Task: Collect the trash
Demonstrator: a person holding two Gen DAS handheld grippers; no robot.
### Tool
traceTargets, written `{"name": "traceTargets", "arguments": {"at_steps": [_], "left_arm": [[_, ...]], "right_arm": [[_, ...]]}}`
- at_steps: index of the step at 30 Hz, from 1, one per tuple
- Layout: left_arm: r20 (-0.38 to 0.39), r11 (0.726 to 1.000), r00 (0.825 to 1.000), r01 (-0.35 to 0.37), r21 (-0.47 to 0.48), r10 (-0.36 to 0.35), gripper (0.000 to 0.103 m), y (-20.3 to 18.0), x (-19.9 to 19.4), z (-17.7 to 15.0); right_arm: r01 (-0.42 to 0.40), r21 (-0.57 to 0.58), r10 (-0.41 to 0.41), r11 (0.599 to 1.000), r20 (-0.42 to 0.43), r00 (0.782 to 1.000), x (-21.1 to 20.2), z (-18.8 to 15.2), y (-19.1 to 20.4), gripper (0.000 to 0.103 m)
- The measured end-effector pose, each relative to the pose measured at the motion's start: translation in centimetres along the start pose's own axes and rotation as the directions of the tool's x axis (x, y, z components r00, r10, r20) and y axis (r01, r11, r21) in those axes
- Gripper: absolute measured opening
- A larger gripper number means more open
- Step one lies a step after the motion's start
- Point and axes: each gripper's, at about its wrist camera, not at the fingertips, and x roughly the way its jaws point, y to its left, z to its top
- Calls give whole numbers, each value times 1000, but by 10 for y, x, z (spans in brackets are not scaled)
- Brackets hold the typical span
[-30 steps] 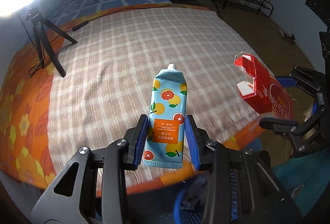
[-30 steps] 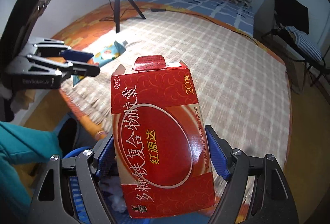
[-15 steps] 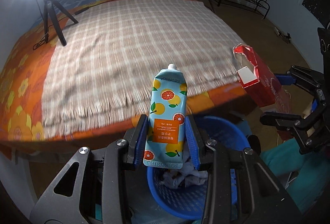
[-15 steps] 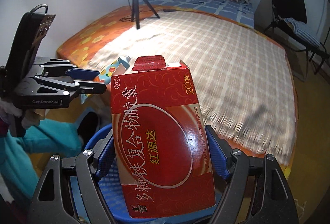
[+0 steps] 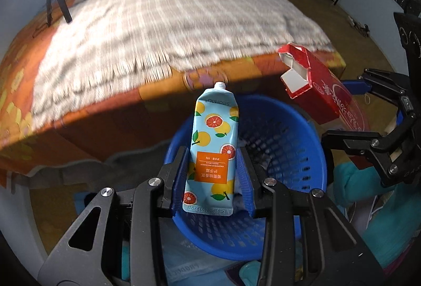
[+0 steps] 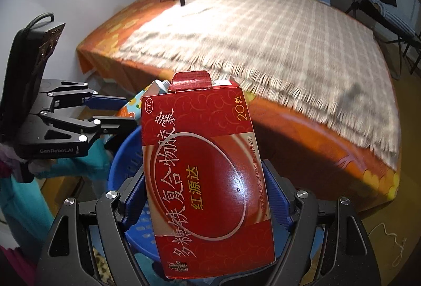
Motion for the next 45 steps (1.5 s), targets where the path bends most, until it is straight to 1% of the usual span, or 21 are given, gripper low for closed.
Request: {"name": "traceTargets", "arguments": {"at_steps": [5, 10, 15, 21, 26, 29, 31, 36, 45], "left_arm": [[-55, 1000, 998, -3, 2, 3, 37, -3, 15, -16], [-89, 1000, 996, -8, 4, 8, 37, -2, 26, -28], [-121, 1000, 993, -12, 15, 14, 37, -2, 36, -36], [-142, 999, 990, -18, 36, 23, 37, -8, 44, -38], [-161, 999, 987, -22, 38, 28, 37, -8, 50, -38], [-166, 999, 986, -24, 33, 29, 39, -7, 52, -38], [-163, 999, 986, -24, 31, 29, 50, -7, 53, -39], [-159, 999, 987, -26, 32, 30, 50, -7, 53, -38], [-148, 1000, 989, -24, 18, 26, 50, -3, 48, -35]], "right_arm": [[-15, 6, 16, 1000, -47, 999, 16, -12, 1, 79], [-30, 28, 32, 999, -90, 995, 31, -22, -1, 79], [-23, 40, 28, 999, -121, 992, 43, -29, -4, 79], [-27, 55, 34, 998, -133, 990, 50, -32, -6, 79], [-34, 68, 42, 997, -124, 991, 55, -32, -7, 79], [-37, 87, 48, 996, -121, 991, 57, -33, -10, 79], [-42, 98, 54, 994, -125, 991, 58, -33, -12, 80], [-61, 110, 77, 992, -147, 986, 61, -36, -16, 81], [-49, 110, 64, 993, -137, 989, 58, -35, -18, 82]]}}
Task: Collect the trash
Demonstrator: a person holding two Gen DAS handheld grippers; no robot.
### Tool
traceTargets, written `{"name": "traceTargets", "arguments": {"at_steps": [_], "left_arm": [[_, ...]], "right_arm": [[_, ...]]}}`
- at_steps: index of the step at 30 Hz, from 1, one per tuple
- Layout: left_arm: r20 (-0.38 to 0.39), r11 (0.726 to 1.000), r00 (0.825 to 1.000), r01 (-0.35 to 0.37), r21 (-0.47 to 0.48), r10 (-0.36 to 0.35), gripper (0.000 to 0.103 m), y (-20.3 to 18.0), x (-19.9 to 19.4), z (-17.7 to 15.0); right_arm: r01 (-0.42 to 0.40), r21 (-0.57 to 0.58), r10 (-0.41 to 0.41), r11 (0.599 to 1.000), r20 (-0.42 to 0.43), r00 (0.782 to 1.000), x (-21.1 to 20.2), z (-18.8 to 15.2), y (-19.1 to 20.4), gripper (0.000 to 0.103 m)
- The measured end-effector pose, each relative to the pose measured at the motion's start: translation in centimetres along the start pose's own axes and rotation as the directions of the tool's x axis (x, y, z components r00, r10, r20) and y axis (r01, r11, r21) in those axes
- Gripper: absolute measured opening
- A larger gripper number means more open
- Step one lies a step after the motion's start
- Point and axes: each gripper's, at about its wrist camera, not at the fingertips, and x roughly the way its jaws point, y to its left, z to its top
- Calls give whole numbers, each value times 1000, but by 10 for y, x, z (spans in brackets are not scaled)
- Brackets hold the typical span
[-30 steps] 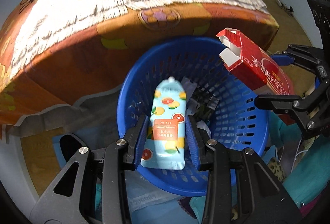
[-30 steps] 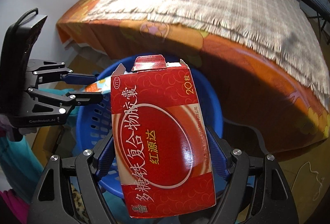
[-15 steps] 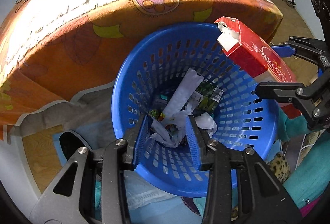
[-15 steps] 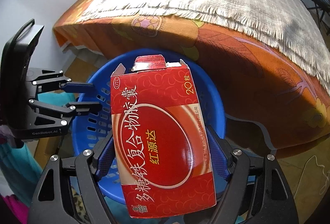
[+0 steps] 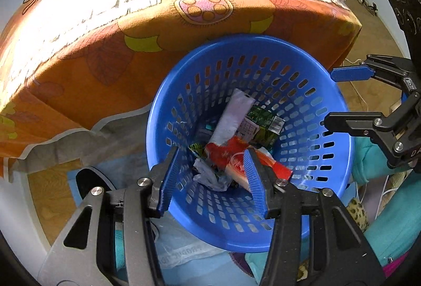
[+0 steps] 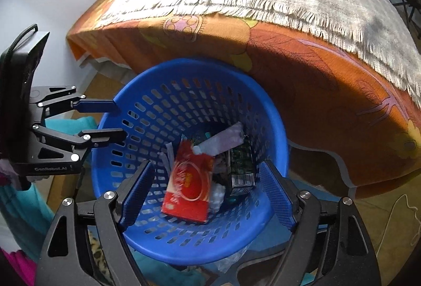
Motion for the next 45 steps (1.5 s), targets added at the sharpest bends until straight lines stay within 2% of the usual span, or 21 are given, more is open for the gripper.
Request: {"name": "traceTargets", "arguments": {"at_steps": [13, 18, 26, 31, 34, 40, 45], "left_arm": [[63, 1000, 998, 2, -26, 0, 51, 2, -22, 20], [108, 999, 994, 5, -49, 0, 51, 4, -36, 33], [214, 995, 977, 23, -93, -2, 51, 9, -68, 62], [295, 994, 955, 20, -103, 12, 53, 7, -93, 79], [363, 994, 931, 15, -109, 26, 62, 4, -112, 90], [450, 991, 892, 28, -133, 35, 66, 2, -140, 104], [509, 988, 860, 39, -150, 43, 72, 2, -160, 109]], "right_arm": [[25, -36, -22, 999, 86, 996, -36, 12, 6, 82], [51, -35, -46, 998, 144, 989, -56, 21, 8, 82], [99, -29, -89, 995, 244, 966, -96, 39, 1, 82], [108, -5, -101, 994, 310, 945, -114, 52, -4, 82], [118, 18, -116, 993, 342, 933, -124, 61, -10, 82], [156, 45, -161, 987, 388, 908, -144, 76, -21, 82], [126, 58, -139, 990, 423, 895, -157, 88, -31, 82]]}}
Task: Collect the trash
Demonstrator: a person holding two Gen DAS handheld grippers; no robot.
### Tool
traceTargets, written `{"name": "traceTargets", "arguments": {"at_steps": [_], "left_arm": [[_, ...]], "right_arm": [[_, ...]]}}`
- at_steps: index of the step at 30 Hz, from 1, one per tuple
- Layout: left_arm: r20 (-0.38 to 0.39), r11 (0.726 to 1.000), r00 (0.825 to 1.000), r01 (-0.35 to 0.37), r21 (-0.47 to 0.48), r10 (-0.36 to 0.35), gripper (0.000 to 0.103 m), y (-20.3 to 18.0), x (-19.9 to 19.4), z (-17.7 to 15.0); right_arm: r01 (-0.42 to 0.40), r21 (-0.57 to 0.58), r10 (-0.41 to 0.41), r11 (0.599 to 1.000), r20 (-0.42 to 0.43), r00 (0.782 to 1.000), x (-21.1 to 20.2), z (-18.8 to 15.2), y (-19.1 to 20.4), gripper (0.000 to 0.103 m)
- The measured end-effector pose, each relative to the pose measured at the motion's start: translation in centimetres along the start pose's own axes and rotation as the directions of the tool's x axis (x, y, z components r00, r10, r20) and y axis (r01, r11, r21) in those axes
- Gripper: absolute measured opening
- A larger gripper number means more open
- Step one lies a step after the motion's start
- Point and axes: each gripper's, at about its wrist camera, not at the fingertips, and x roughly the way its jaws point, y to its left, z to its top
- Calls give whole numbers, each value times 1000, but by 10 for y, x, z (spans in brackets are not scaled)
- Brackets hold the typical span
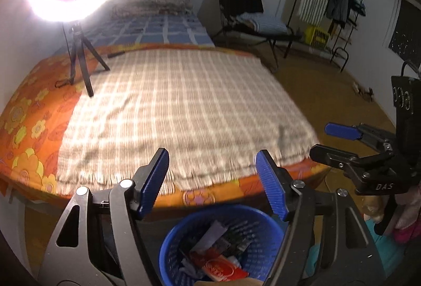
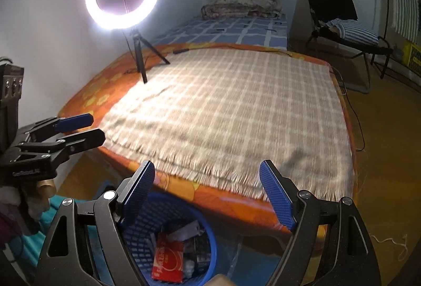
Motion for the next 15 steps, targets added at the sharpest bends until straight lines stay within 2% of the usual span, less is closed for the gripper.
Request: {"name": "traceTargets", "arguments": {"at_steps": [4, 7, 9, 13, 15], "left_arm": [[37, 1000, 999, 5, -11, -4, 80, -2, -7, 9], [50, 1000, 999, -10, 6, 9, 82, -6, -8, 10], [48, 999, 999, -27, 22, 26, 82, -9, -7, 10], [50, 999, 998, -35, 21, 34, 91, -9, -7, 7], [57, 999, 998, -41, 17, 39, 92, -9, -9, 6]], "right_arm": [[15, 11, -16, 1000, 36, 999, -6, 6, -1, 82], [29, 11, -29, 1000, 59, 998, -11, 8, -1, 82], [36, 14, -37, 999, 67, 997, -12, 9, -2, 82], [63, 31, -65, 998, 69, 995, -12, 7, -8, 82], [69, 47, -72, 996, 61, 996, -10, 5, -12, 82]]}}
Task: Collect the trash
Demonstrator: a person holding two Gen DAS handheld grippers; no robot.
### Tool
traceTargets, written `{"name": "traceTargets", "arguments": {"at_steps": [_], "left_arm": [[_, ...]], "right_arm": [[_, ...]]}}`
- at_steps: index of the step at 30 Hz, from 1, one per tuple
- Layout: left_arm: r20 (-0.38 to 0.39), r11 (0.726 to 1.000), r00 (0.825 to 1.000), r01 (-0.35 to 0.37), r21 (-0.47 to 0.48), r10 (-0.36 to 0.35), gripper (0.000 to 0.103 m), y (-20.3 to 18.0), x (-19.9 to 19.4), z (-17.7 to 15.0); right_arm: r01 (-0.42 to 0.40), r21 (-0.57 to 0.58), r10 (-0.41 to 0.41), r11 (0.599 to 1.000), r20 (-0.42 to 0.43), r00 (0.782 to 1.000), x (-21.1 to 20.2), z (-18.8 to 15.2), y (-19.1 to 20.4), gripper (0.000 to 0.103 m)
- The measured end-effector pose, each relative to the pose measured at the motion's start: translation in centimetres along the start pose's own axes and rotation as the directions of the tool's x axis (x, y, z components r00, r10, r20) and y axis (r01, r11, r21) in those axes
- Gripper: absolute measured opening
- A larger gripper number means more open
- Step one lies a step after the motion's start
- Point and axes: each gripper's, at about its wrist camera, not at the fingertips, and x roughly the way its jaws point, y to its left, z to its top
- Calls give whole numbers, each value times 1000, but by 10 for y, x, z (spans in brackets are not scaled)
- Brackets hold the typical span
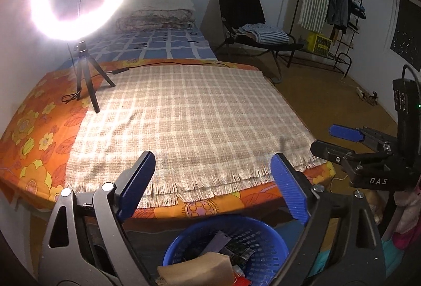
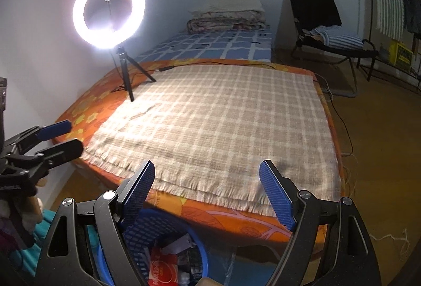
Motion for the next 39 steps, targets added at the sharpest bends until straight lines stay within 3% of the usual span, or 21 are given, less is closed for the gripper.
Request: {"name": "traceTargets", "arguments": {"at_steps": [6, 39], "left_arm": [[2, 999, 1000, -14, -31, 14, 99, 5, 0, -1], [-65, 996, 997, -44, -82, 39, 100, 16, 9, -7]], "right_arm": [[4, 18, -3, 1000, -41, 999, 6, -6, -5, 82], [6, 43, -2, 999, -91, 996, 13, -15, -2, 82]]}}
